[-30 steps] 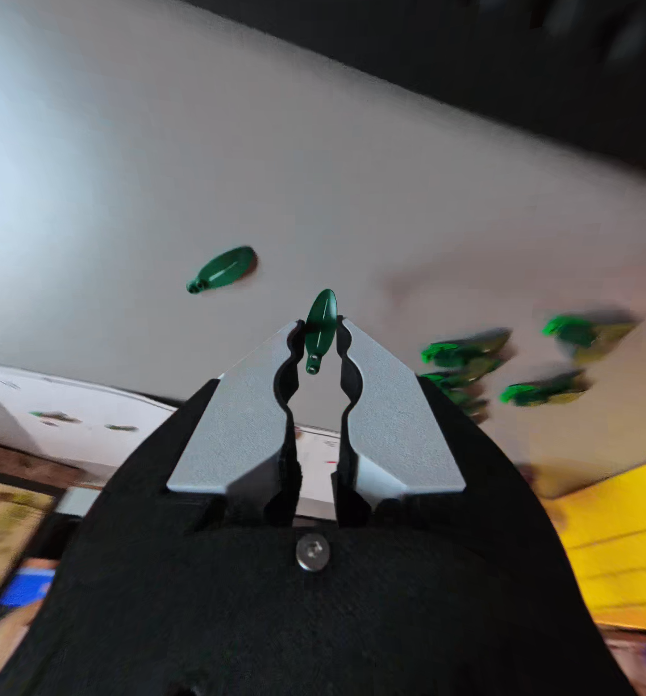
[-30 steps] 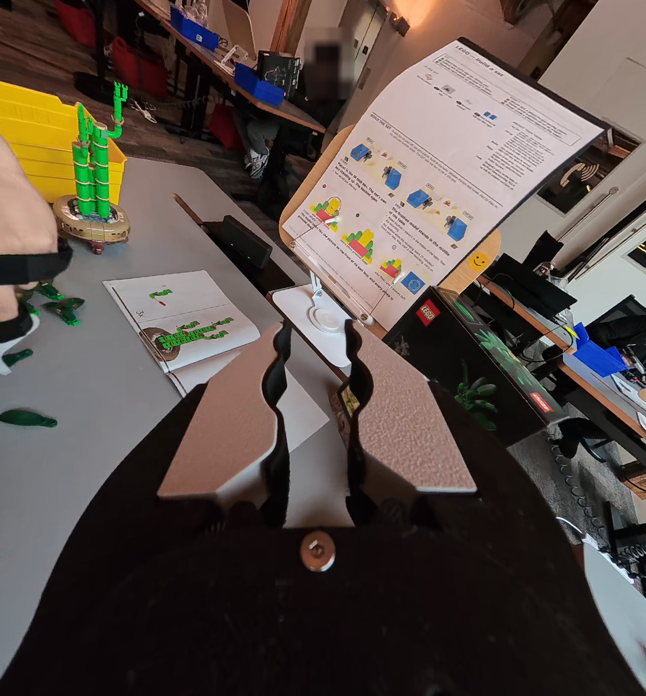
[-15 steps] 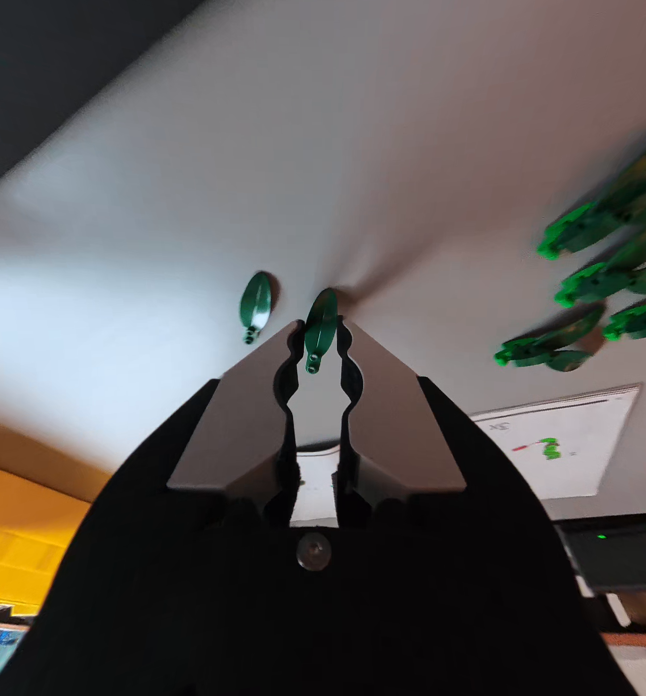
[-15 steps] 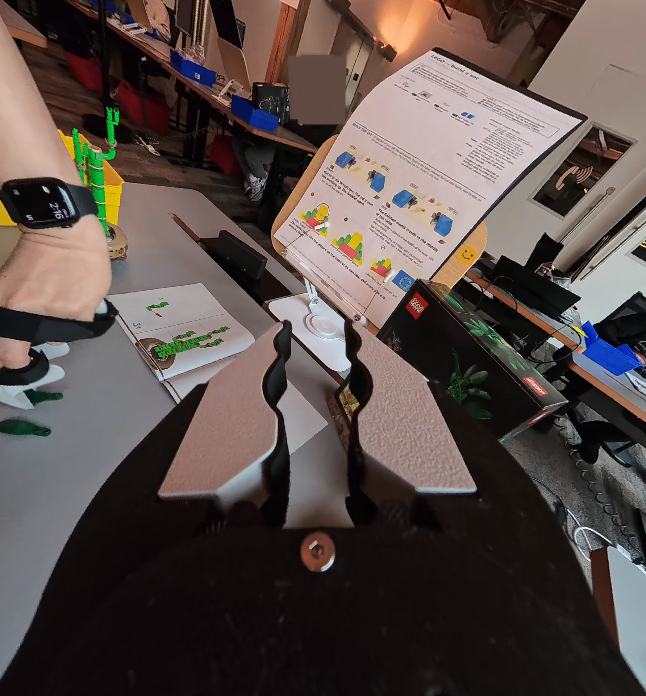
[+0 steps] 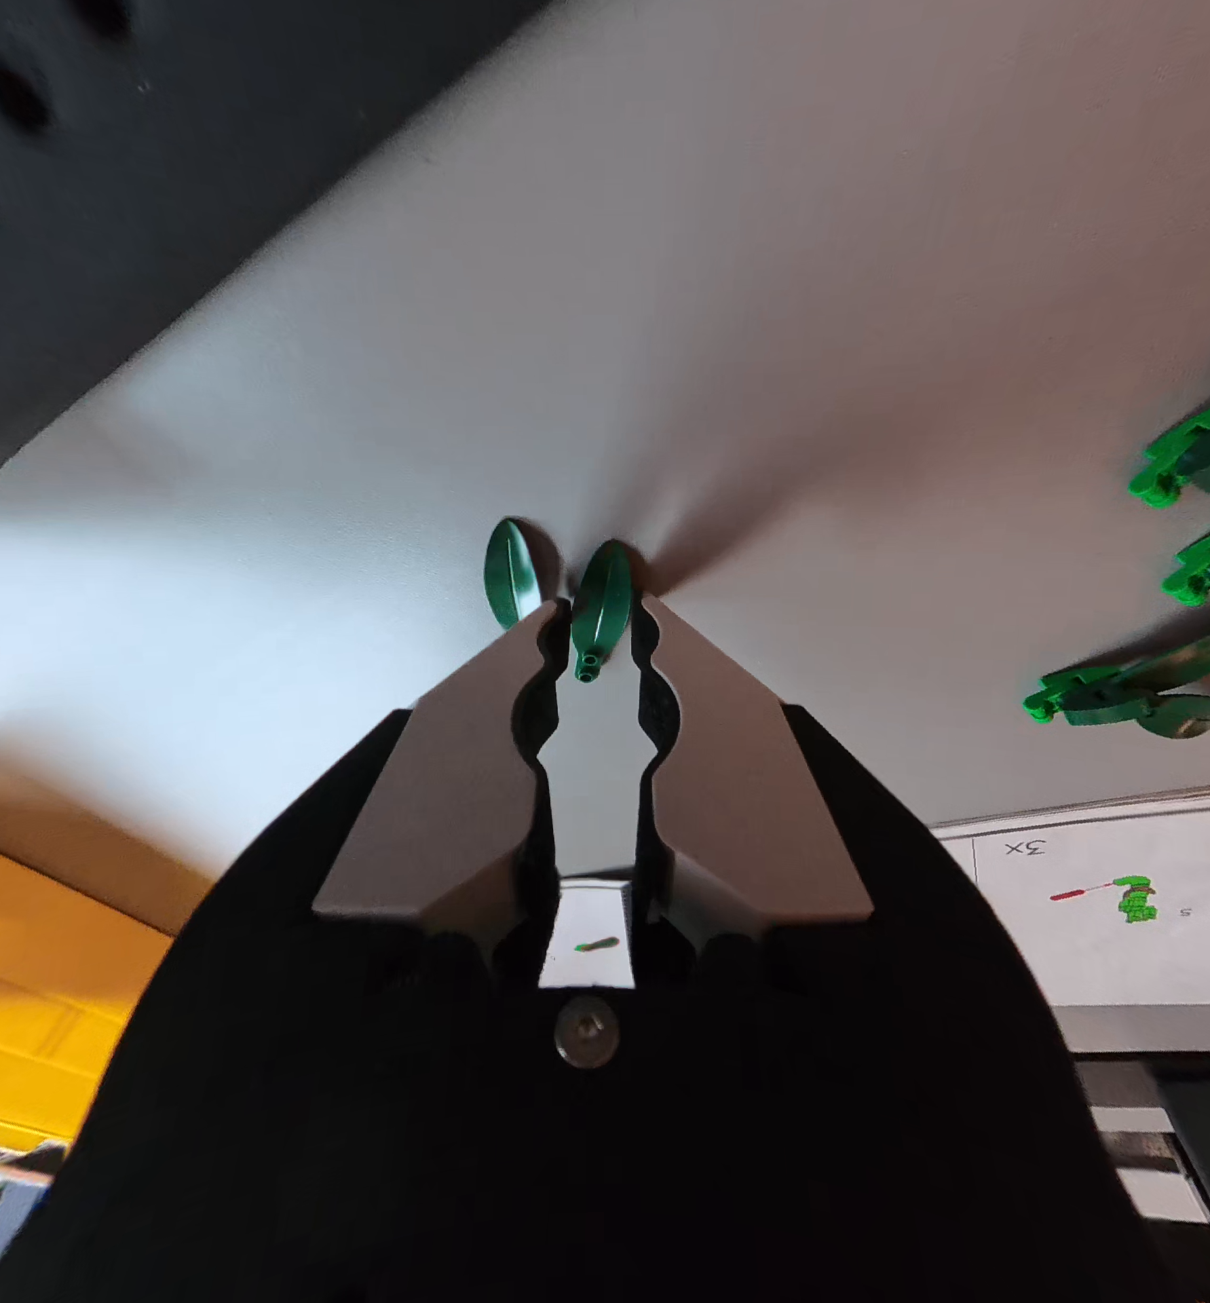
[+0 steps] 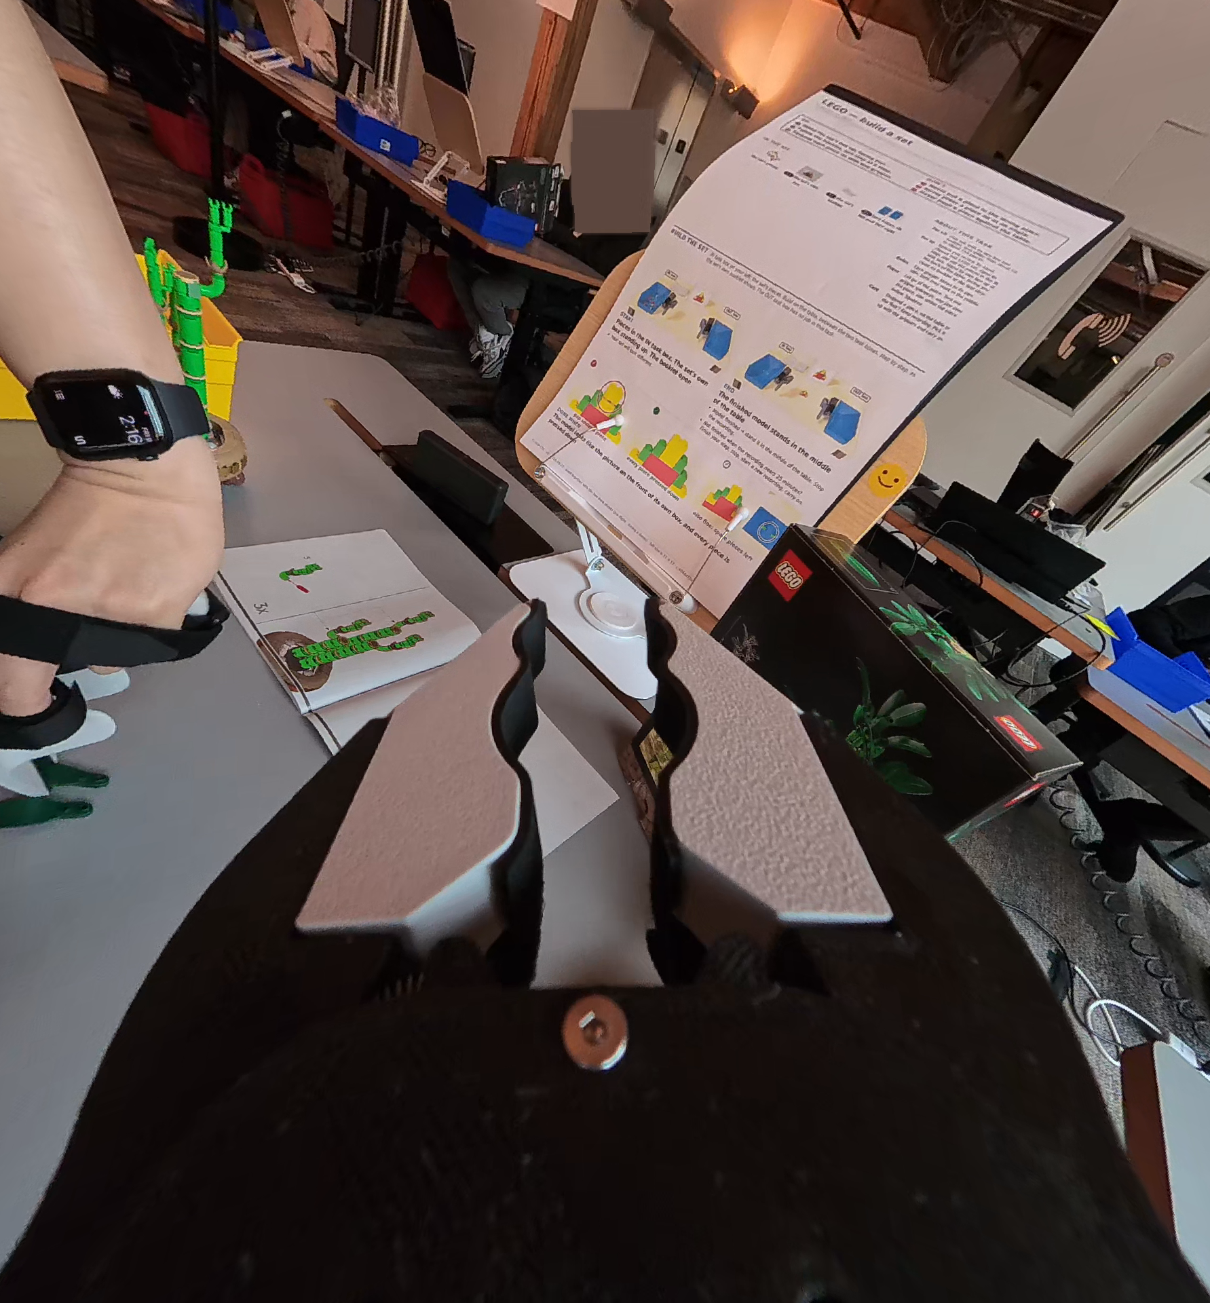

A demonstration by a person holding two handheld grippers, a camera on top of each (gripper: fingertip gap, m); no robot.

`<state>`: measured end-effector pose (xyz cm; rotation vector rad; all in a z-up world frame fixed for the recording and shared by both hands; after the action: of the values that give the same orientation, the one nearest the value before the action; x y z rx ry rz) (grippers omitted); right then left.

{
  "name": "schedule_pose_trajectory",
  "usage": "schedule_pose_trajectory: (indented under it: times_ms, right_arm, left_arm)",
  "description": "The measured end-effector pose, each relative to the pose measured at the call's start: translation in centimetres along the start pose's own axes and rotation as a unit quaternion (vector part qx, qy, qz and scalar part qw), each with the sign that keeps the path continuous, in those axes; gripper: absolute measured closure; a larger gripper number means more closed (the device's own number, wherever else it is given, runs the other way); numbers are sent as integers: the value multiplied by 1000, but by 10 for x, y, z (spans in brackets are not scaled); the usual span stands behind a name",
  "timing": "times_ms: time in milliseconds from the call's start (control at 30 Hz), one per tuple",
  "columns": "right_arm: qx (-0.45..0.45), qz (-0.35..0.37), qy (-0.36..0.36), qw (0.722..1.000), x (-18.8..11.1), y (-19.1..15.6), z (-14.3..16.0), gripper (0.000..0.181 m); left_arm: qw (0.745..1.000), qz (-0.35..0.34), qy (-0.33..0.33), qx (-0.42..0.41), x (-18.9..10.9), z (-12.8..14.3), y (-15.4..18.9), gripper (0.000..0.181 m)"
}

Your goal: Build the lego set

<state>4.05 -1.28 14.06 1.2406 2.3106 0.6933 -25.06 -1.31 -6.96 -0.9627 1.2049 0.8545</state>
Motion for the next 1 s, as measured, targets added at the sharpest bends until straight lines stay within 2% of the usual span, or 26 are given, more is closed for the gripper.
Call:
schedule_pose_trajectory:
  times_ms: [200, 367, 467, 533, 567, 633, 700, 800, 900, 1000]
  right_arm:
    - [0, 2, 7, 1000, -2, 0, -1, 154]
    - [-4, -7, 3, 1000, 1, -1, -2, 155]
    - [-9, -14, -5, 1000, 4, -3, -2, 155]
    - [-11, -18, -6, 1000, 5, -4, -3, 155]
    - [-12, -19, -5, 1000, 6, -5, -4, 155]
    - [-13, -20, -2, 1000, 7, -5, -5, 155]
    - [-12, -24, 0, 1000, 8, -6, -6, 155]
    - [-14, -30, -3, 999, 12, -8, -7, 155]
    - [-21, -40, -15, 999, 20, -12, -11, 155]
    - [-37, -54, -33, 997, 29, -19, -14, 155]
  left_arm:
    - [999, -10, -31, -12, -3, 4, 0, 146]
    - [996, -22, -77, -51, -22, 11, 2, 144]
    - [980, -88, -120, -128, -42, 19, 0, 149]
    - [952, -167, -152, -208, -58, 25, -2, 151]
    - [928, -219, -169, -248, -69, 27, -3, 152]
    - [859, -344, -192, -327, -93, 29, -2, 156]
    - [757, -465, -189, -418, -120, 24, 4, 162]
    - [564, -614, -156, -530, -153, 8, 32, 163]
    - [370, -730, -137, -558, -183, -21, 76, 172]
    - [215, -808, -131, -533, -221, -62, 131, 175]
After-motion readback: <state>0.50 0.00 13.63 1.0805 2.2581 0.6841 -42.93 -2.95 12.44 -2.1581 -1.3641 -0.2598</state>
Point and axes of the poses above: each gripper's, where its closed fingertips meet, x out along the fingers, z out of its underside, y = z × x across the jaws, the point moved 10 cm from there along -x, back along the fingers, and after that the axes turned 14 degrees about -x, right-handed, at the moved point
